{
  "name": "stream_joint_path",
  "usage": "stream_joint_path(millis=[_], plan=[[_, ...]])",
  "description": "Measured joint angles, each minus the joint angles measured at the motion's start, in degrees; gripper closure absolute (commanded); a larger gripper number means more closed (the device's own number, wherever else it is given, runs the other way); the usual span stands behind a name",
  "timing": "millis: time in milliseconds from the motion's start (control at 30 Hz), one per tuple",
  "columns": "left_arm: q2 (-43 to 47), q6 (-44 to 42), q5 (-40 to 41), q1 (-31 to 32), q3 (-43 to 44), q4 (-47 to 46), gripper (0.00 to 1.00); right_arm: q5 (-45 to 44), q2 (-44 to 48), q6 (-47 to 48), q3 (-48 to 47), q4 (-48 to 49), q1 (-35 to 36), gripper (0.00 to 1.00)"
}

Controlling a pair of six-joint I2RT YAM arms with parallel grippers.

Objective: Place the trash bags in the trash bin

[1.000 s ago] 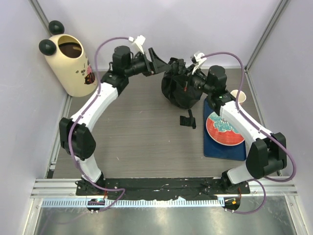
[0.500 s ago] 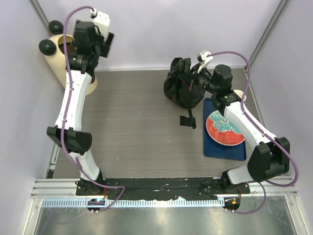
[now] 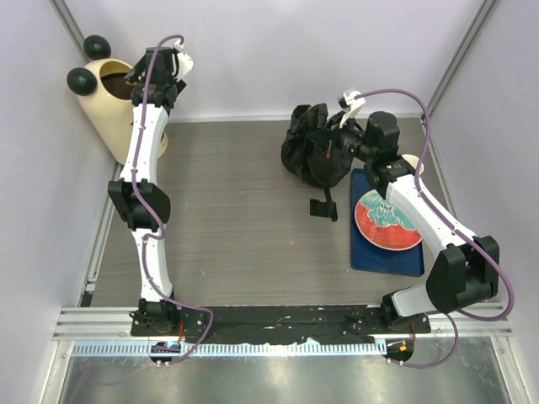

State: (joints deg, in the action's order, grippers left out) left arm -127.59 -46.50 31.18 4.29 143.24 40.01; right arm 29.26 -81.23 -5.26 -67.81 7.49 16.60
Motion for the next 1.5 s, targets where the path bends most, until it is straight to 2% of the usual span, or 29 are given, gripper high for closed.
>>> stream_joint_path(millis=[233,400,567,733,900,1067,1200,1400,1500], plan=[[0.1,11.3,-11.4,-3.4,0.3,8.6,0.15,0.0,0.0,0.2,0.0,-0.9,0.0,0.99],[0.1,18.1,-18.3,-8.8,1.3,9.7,0.14,0.4,0.0,0.2,0.0,-2.1,0.0,0.99],[-0.4,20.9,-23.2,-12.0,1.6,8.2,0.14,0.7,0.0,0.2,0.0,-3.1,0.0,0.99],[-3.8,21.1,-28.2,-12.1,3.4,7.1,0.16,0.6,0.0,0.1,0.0,-3.3,0.0,0.99],[-7.2,20.7,-32.6,-11.7,5.2,7.0,0.28,0.6,0.0,0.0,0.0,-3.3,0.0,0.99],[-6.6,22.2,-38.7,-12.0,5.8,9.8,0.43,0.2,0.7,0.0,0.0,-4.0,0.0,0.99],[-3.0,25.3,-43.4,-12.2,2.6,13.5,0.46,-0.2,1.9,0.0,0.3,-4.6,0.0,0.99],[-2.6,27.1,-43.9,-11.8,4.0,19.7,0.47,-0.2,2.3,0.0,0.3,-4.6,0.0,0.99],[-3.2,27.3,-44.8,-11.8,5.4,21.9,0.56,-0.2,2.3,0.0,0.3,-4.6,0.0,0.99]])
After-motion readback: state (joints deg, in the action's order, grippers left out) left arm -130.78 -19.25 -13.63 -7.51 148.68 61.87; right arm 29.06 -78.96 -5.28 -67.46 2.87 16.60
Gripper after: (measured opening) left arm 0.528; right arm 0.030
